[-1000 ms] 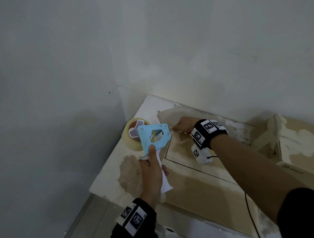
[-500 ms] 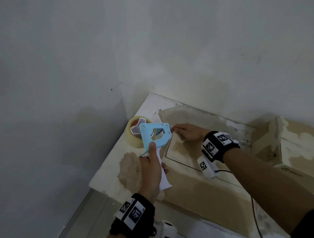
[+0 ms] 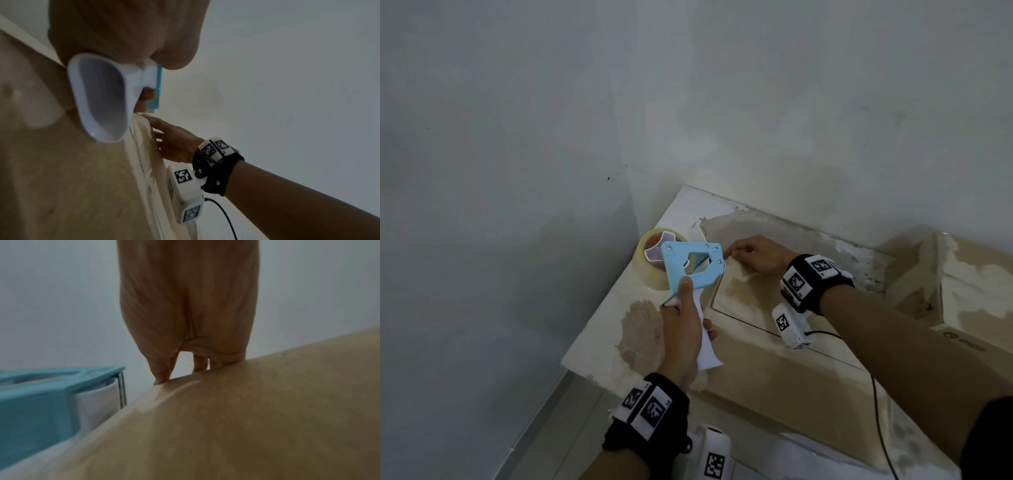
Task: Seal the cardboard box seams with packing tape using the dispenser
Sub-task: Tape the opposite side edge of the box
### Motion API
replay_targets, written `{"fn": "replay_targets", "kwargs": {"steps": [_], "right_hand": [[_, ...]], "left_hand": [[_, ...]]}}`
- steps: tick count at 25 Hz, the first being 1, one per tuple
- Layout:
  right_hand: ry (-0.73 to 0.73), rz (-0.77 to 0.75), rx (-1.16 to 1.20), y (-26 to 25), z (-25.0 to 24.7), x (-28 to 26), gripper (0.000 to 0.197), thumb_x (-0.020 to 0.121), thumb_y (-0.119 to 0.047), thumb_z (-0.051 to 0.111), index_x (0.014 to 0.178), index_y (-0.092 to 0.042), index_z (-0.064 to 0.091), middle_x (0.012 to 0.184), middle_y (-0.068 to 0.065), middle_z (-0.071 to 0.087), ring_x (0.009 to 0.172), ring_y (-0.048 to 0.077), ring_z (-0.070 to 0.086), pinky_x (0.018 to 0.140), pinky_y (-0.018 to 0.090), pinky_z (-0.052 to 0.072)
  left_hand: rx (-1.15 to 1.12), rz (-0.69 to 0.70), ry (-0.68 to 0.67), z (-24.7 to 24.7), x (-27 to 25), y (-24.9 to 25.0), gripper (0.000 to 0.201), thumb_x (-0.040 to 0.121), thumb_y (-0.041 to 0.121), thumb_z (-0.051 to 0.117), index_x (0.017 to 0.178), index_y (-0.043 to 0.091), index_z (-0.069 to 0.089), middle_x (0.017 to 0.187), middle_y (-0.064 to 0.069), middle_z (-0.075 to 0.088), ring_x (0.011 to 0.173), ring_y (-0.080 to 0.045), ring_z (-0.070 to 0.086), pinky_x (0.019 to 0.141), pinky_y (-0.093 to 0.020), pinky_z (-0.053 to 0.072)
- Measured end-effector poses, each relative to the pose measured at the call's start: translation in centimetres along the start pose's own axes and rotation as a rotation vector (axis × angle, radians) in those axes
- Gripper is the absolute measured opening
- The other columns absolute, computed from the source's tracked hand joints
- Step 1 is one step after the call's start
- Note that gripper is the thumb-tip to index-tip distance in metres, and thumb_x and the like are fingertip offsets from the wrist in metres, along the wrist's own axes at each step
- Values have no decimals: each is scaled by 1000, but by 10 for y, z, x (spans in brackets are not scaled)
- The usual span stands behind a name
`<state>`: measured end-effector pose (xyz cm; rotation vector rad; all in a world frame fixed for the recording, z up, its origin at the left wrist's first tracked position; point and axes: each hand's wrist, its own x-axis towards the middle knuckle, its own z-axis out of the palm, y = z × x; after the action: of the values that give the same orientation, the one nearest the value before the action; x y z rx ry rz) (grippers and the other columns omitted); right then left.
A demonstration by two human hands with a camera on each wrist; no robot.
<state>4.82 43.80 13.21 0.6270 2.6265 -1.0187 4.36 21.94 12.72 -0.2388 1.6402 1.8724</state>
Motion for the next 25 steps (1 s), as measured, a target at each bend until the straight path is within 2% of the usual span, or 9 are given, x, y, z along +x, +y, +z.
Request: {"fn": "replay_targets", "kwargs": {"steps": [2,5,8,12,16,19,23,25], "right_hand": [[26,-20,-17,-1,5,0,29,100,-16,44,116,-21,68,131,5,63,119,24,56,96,29,39],[13,16,-58,-5,6,0,31,100,-11,40,115,-17,66,135,7,58,122,25,52,97,30,36],[0,72,-61,-10,8,2,34,99,-11,37,115,-16,66,136,10,57,122,28,53,100,33,38],[33,109,-43,-16,12,-1,36,97,-10,35,112,-17,68,132,10,60,116,32,57,98,35,42],[72,133,-10,-16,13,-4,36,97,-11,36,110,-17,69,132,9,59,111,29,58,93,31,43],[79,127,-5,-19,14,-5,35,97,-11,36,105,-20,69,129,10,61,96,23,56,84,27,41],[87,125,-21,-20,14,-8,34,96,-9,36,104,-21,67,128,12,61,91,21,54,80,26,39],[87,133,-32,-23,14,-9,36,96,-10,36,111,-17,68,131,10,60,95,19,51,81,25,37]], "left_hand": [[5,7,1,1,0,0,46,91,54,49,119,18,57,69,-2,52,46,-11,46,41,-23,42],[16,-20,-2,1,3,1,49,90,56,48,117,17,58,65,-2,48,47,-13,46,41,-23,42],[74,-38,-18,-3,2,3,52,90,59,46,117,17,58,69,-3,49,51,-14,50,41,-22,44],[52,-53,-55,-12,-3,2,52,90,60,44,117,18,57,70,-3,49,52,-14,50,42,-23,43],[18,-59,-34,-36,-17,-8,53,87,63,47,106,15,58,65,-3,48,50,-15,47,46,-26,41],[-35,-76,-33,-64,-36,-20,50,86,63,50,104,17,57,65,-3,46,49,-15,46,47,-27,40],[8,1,60,-92,-70,-36,44,89,57,49,110,20,56,65,0,51,49,-13,46,48,-25,38],[-18,39,136,-101,-86,-39,38,92,52,47,103,18,57,66,-2,47,45,-11,42,45,-21,33]]}}
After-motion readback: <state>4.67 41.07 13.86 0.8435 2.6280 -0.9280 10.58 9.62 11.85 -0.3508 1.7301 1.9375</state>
